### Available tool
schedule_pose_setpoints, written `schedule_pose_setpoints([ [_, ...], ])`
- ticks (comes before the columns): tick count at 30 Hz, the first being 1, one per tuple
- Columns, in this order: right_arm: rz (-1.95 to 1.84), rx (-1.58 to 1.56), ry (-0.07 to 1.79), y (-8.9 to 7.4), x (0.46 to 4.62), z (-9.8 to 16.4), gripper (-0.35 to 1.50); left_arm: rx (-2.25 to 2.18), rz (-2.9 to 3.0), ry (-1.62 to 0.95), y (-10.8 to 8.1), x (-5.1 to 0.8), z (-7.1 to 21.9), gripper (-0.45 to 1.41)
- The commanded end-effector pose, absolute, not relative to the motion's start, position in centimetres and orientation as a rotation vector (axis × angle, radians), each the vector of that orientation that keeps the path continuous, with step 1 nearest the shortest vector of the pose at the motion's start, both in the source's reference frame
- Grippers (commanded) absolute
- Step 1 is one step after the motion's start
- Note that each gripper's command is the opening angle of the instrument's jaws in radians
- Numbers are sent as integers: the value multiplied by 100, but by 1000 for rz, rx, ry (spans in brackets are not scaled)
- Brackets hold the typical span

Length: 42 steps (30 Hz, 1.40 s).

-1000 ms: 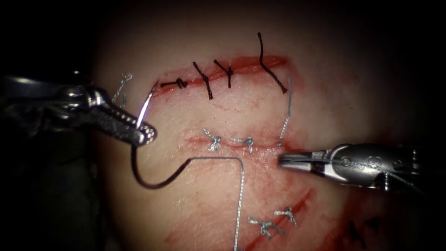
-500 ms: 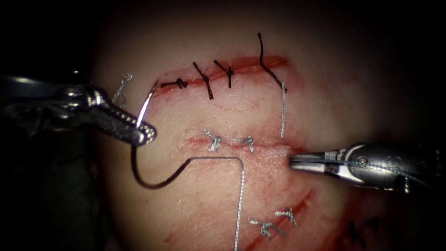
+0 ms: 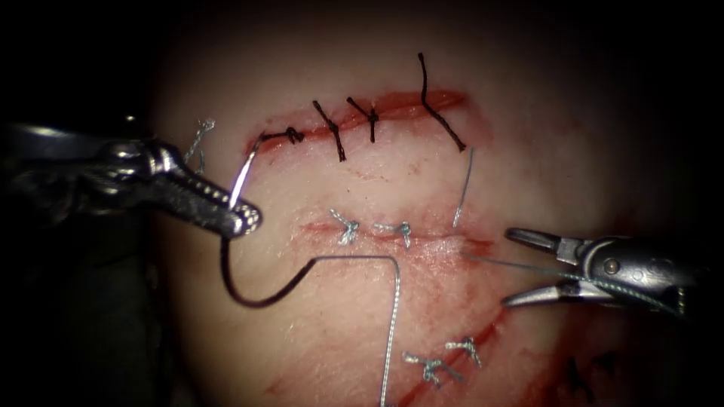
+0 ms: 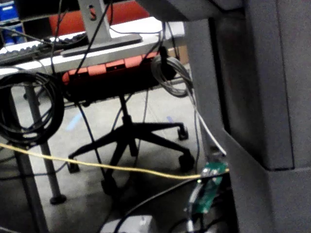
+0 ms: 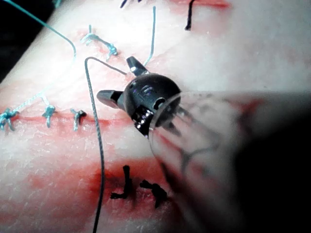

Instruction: Wound Closure

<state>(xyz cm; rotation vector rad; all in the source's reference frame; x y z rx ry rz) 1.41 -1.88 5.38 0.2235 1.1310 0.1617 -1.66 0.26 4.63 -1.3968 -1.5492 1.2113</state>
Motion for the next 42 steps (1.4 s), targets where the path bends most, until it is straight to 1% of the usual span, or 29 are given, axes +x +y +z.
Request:
schedule_pose_setpoints([
  [1,158,220,1105,-179,128,546,126,-1424,1236,-1530,23,-171,470,-45],
  [4,166,196,1062,-164,96,550,126,-1387,1356,-1493,12,-173,479,-45],
  [7,195,162,1022,-143,66,553,126,-1262,1629,-1415,-8,-175,496,-45],
  [12,286,105,988,-109,33,549,126,-825,2087,-1291,-50,-175,524,-45],
  [13,309,101,981,-105,30,548,126,-730,2158,-1251,-58,-174,529,-30],
  [14,321,90,975,-103,28,546,128,-682,2192,-1228,-61,-173,532,9],
  [16,349,65,959,-101,26,544,137,-638,2221,-1221,-61,-171,532,59],
  [17,360,53,952,-101,27,543,138,-635,2221,-1226,-58,-170,529,79],
  [18,372,35,942,-102,29,542,140,-638,2218,-1236,-54,-169,526,93],
  [19,377,18,934,-102,30,541,140,-645,2211,-1242,-47,-167,519,101],
  [20,388,15,930,-103,32,540,140,-661,2206,-1231,-39,-166,512,104],
  [24,400,34,942,-106,37,536,142,-755,2112,-1115,6,-159,475,104],
  [27,402,34,950,-107,40,535,142,-853,1990,-1022,40,-159,448,101],
  [29,404,33,953,-107,42,535,142,-893,1898,-1007,50,-164,434,93],
  [31,404,32,952,-108,43,535,142,-918,1828,-1066,47,-174,429,89],
  [32,405,31,955,-108,43,534,142,-951,1795,-1144,40,-185,429,83],
  [35,413,33,963,-107,41,534,140,-1039,1614,-1366,9,-220,438,39],
  [36,420,34,972,-107,40,533,137,-1094,1572,-1396,-4,-234,443,34],
  [39,438,35,998,-100,35,530,135,-1271,1425,-1486,-47,-281,468,32],
  [40,449,37,1005,-96,33,529,135,-1323,1393,-1493,-59,-295,476,39],
  [42,458,37,1015,-90,30,527,135,-1361,1297,-1478,-84,-326,493,62],
])
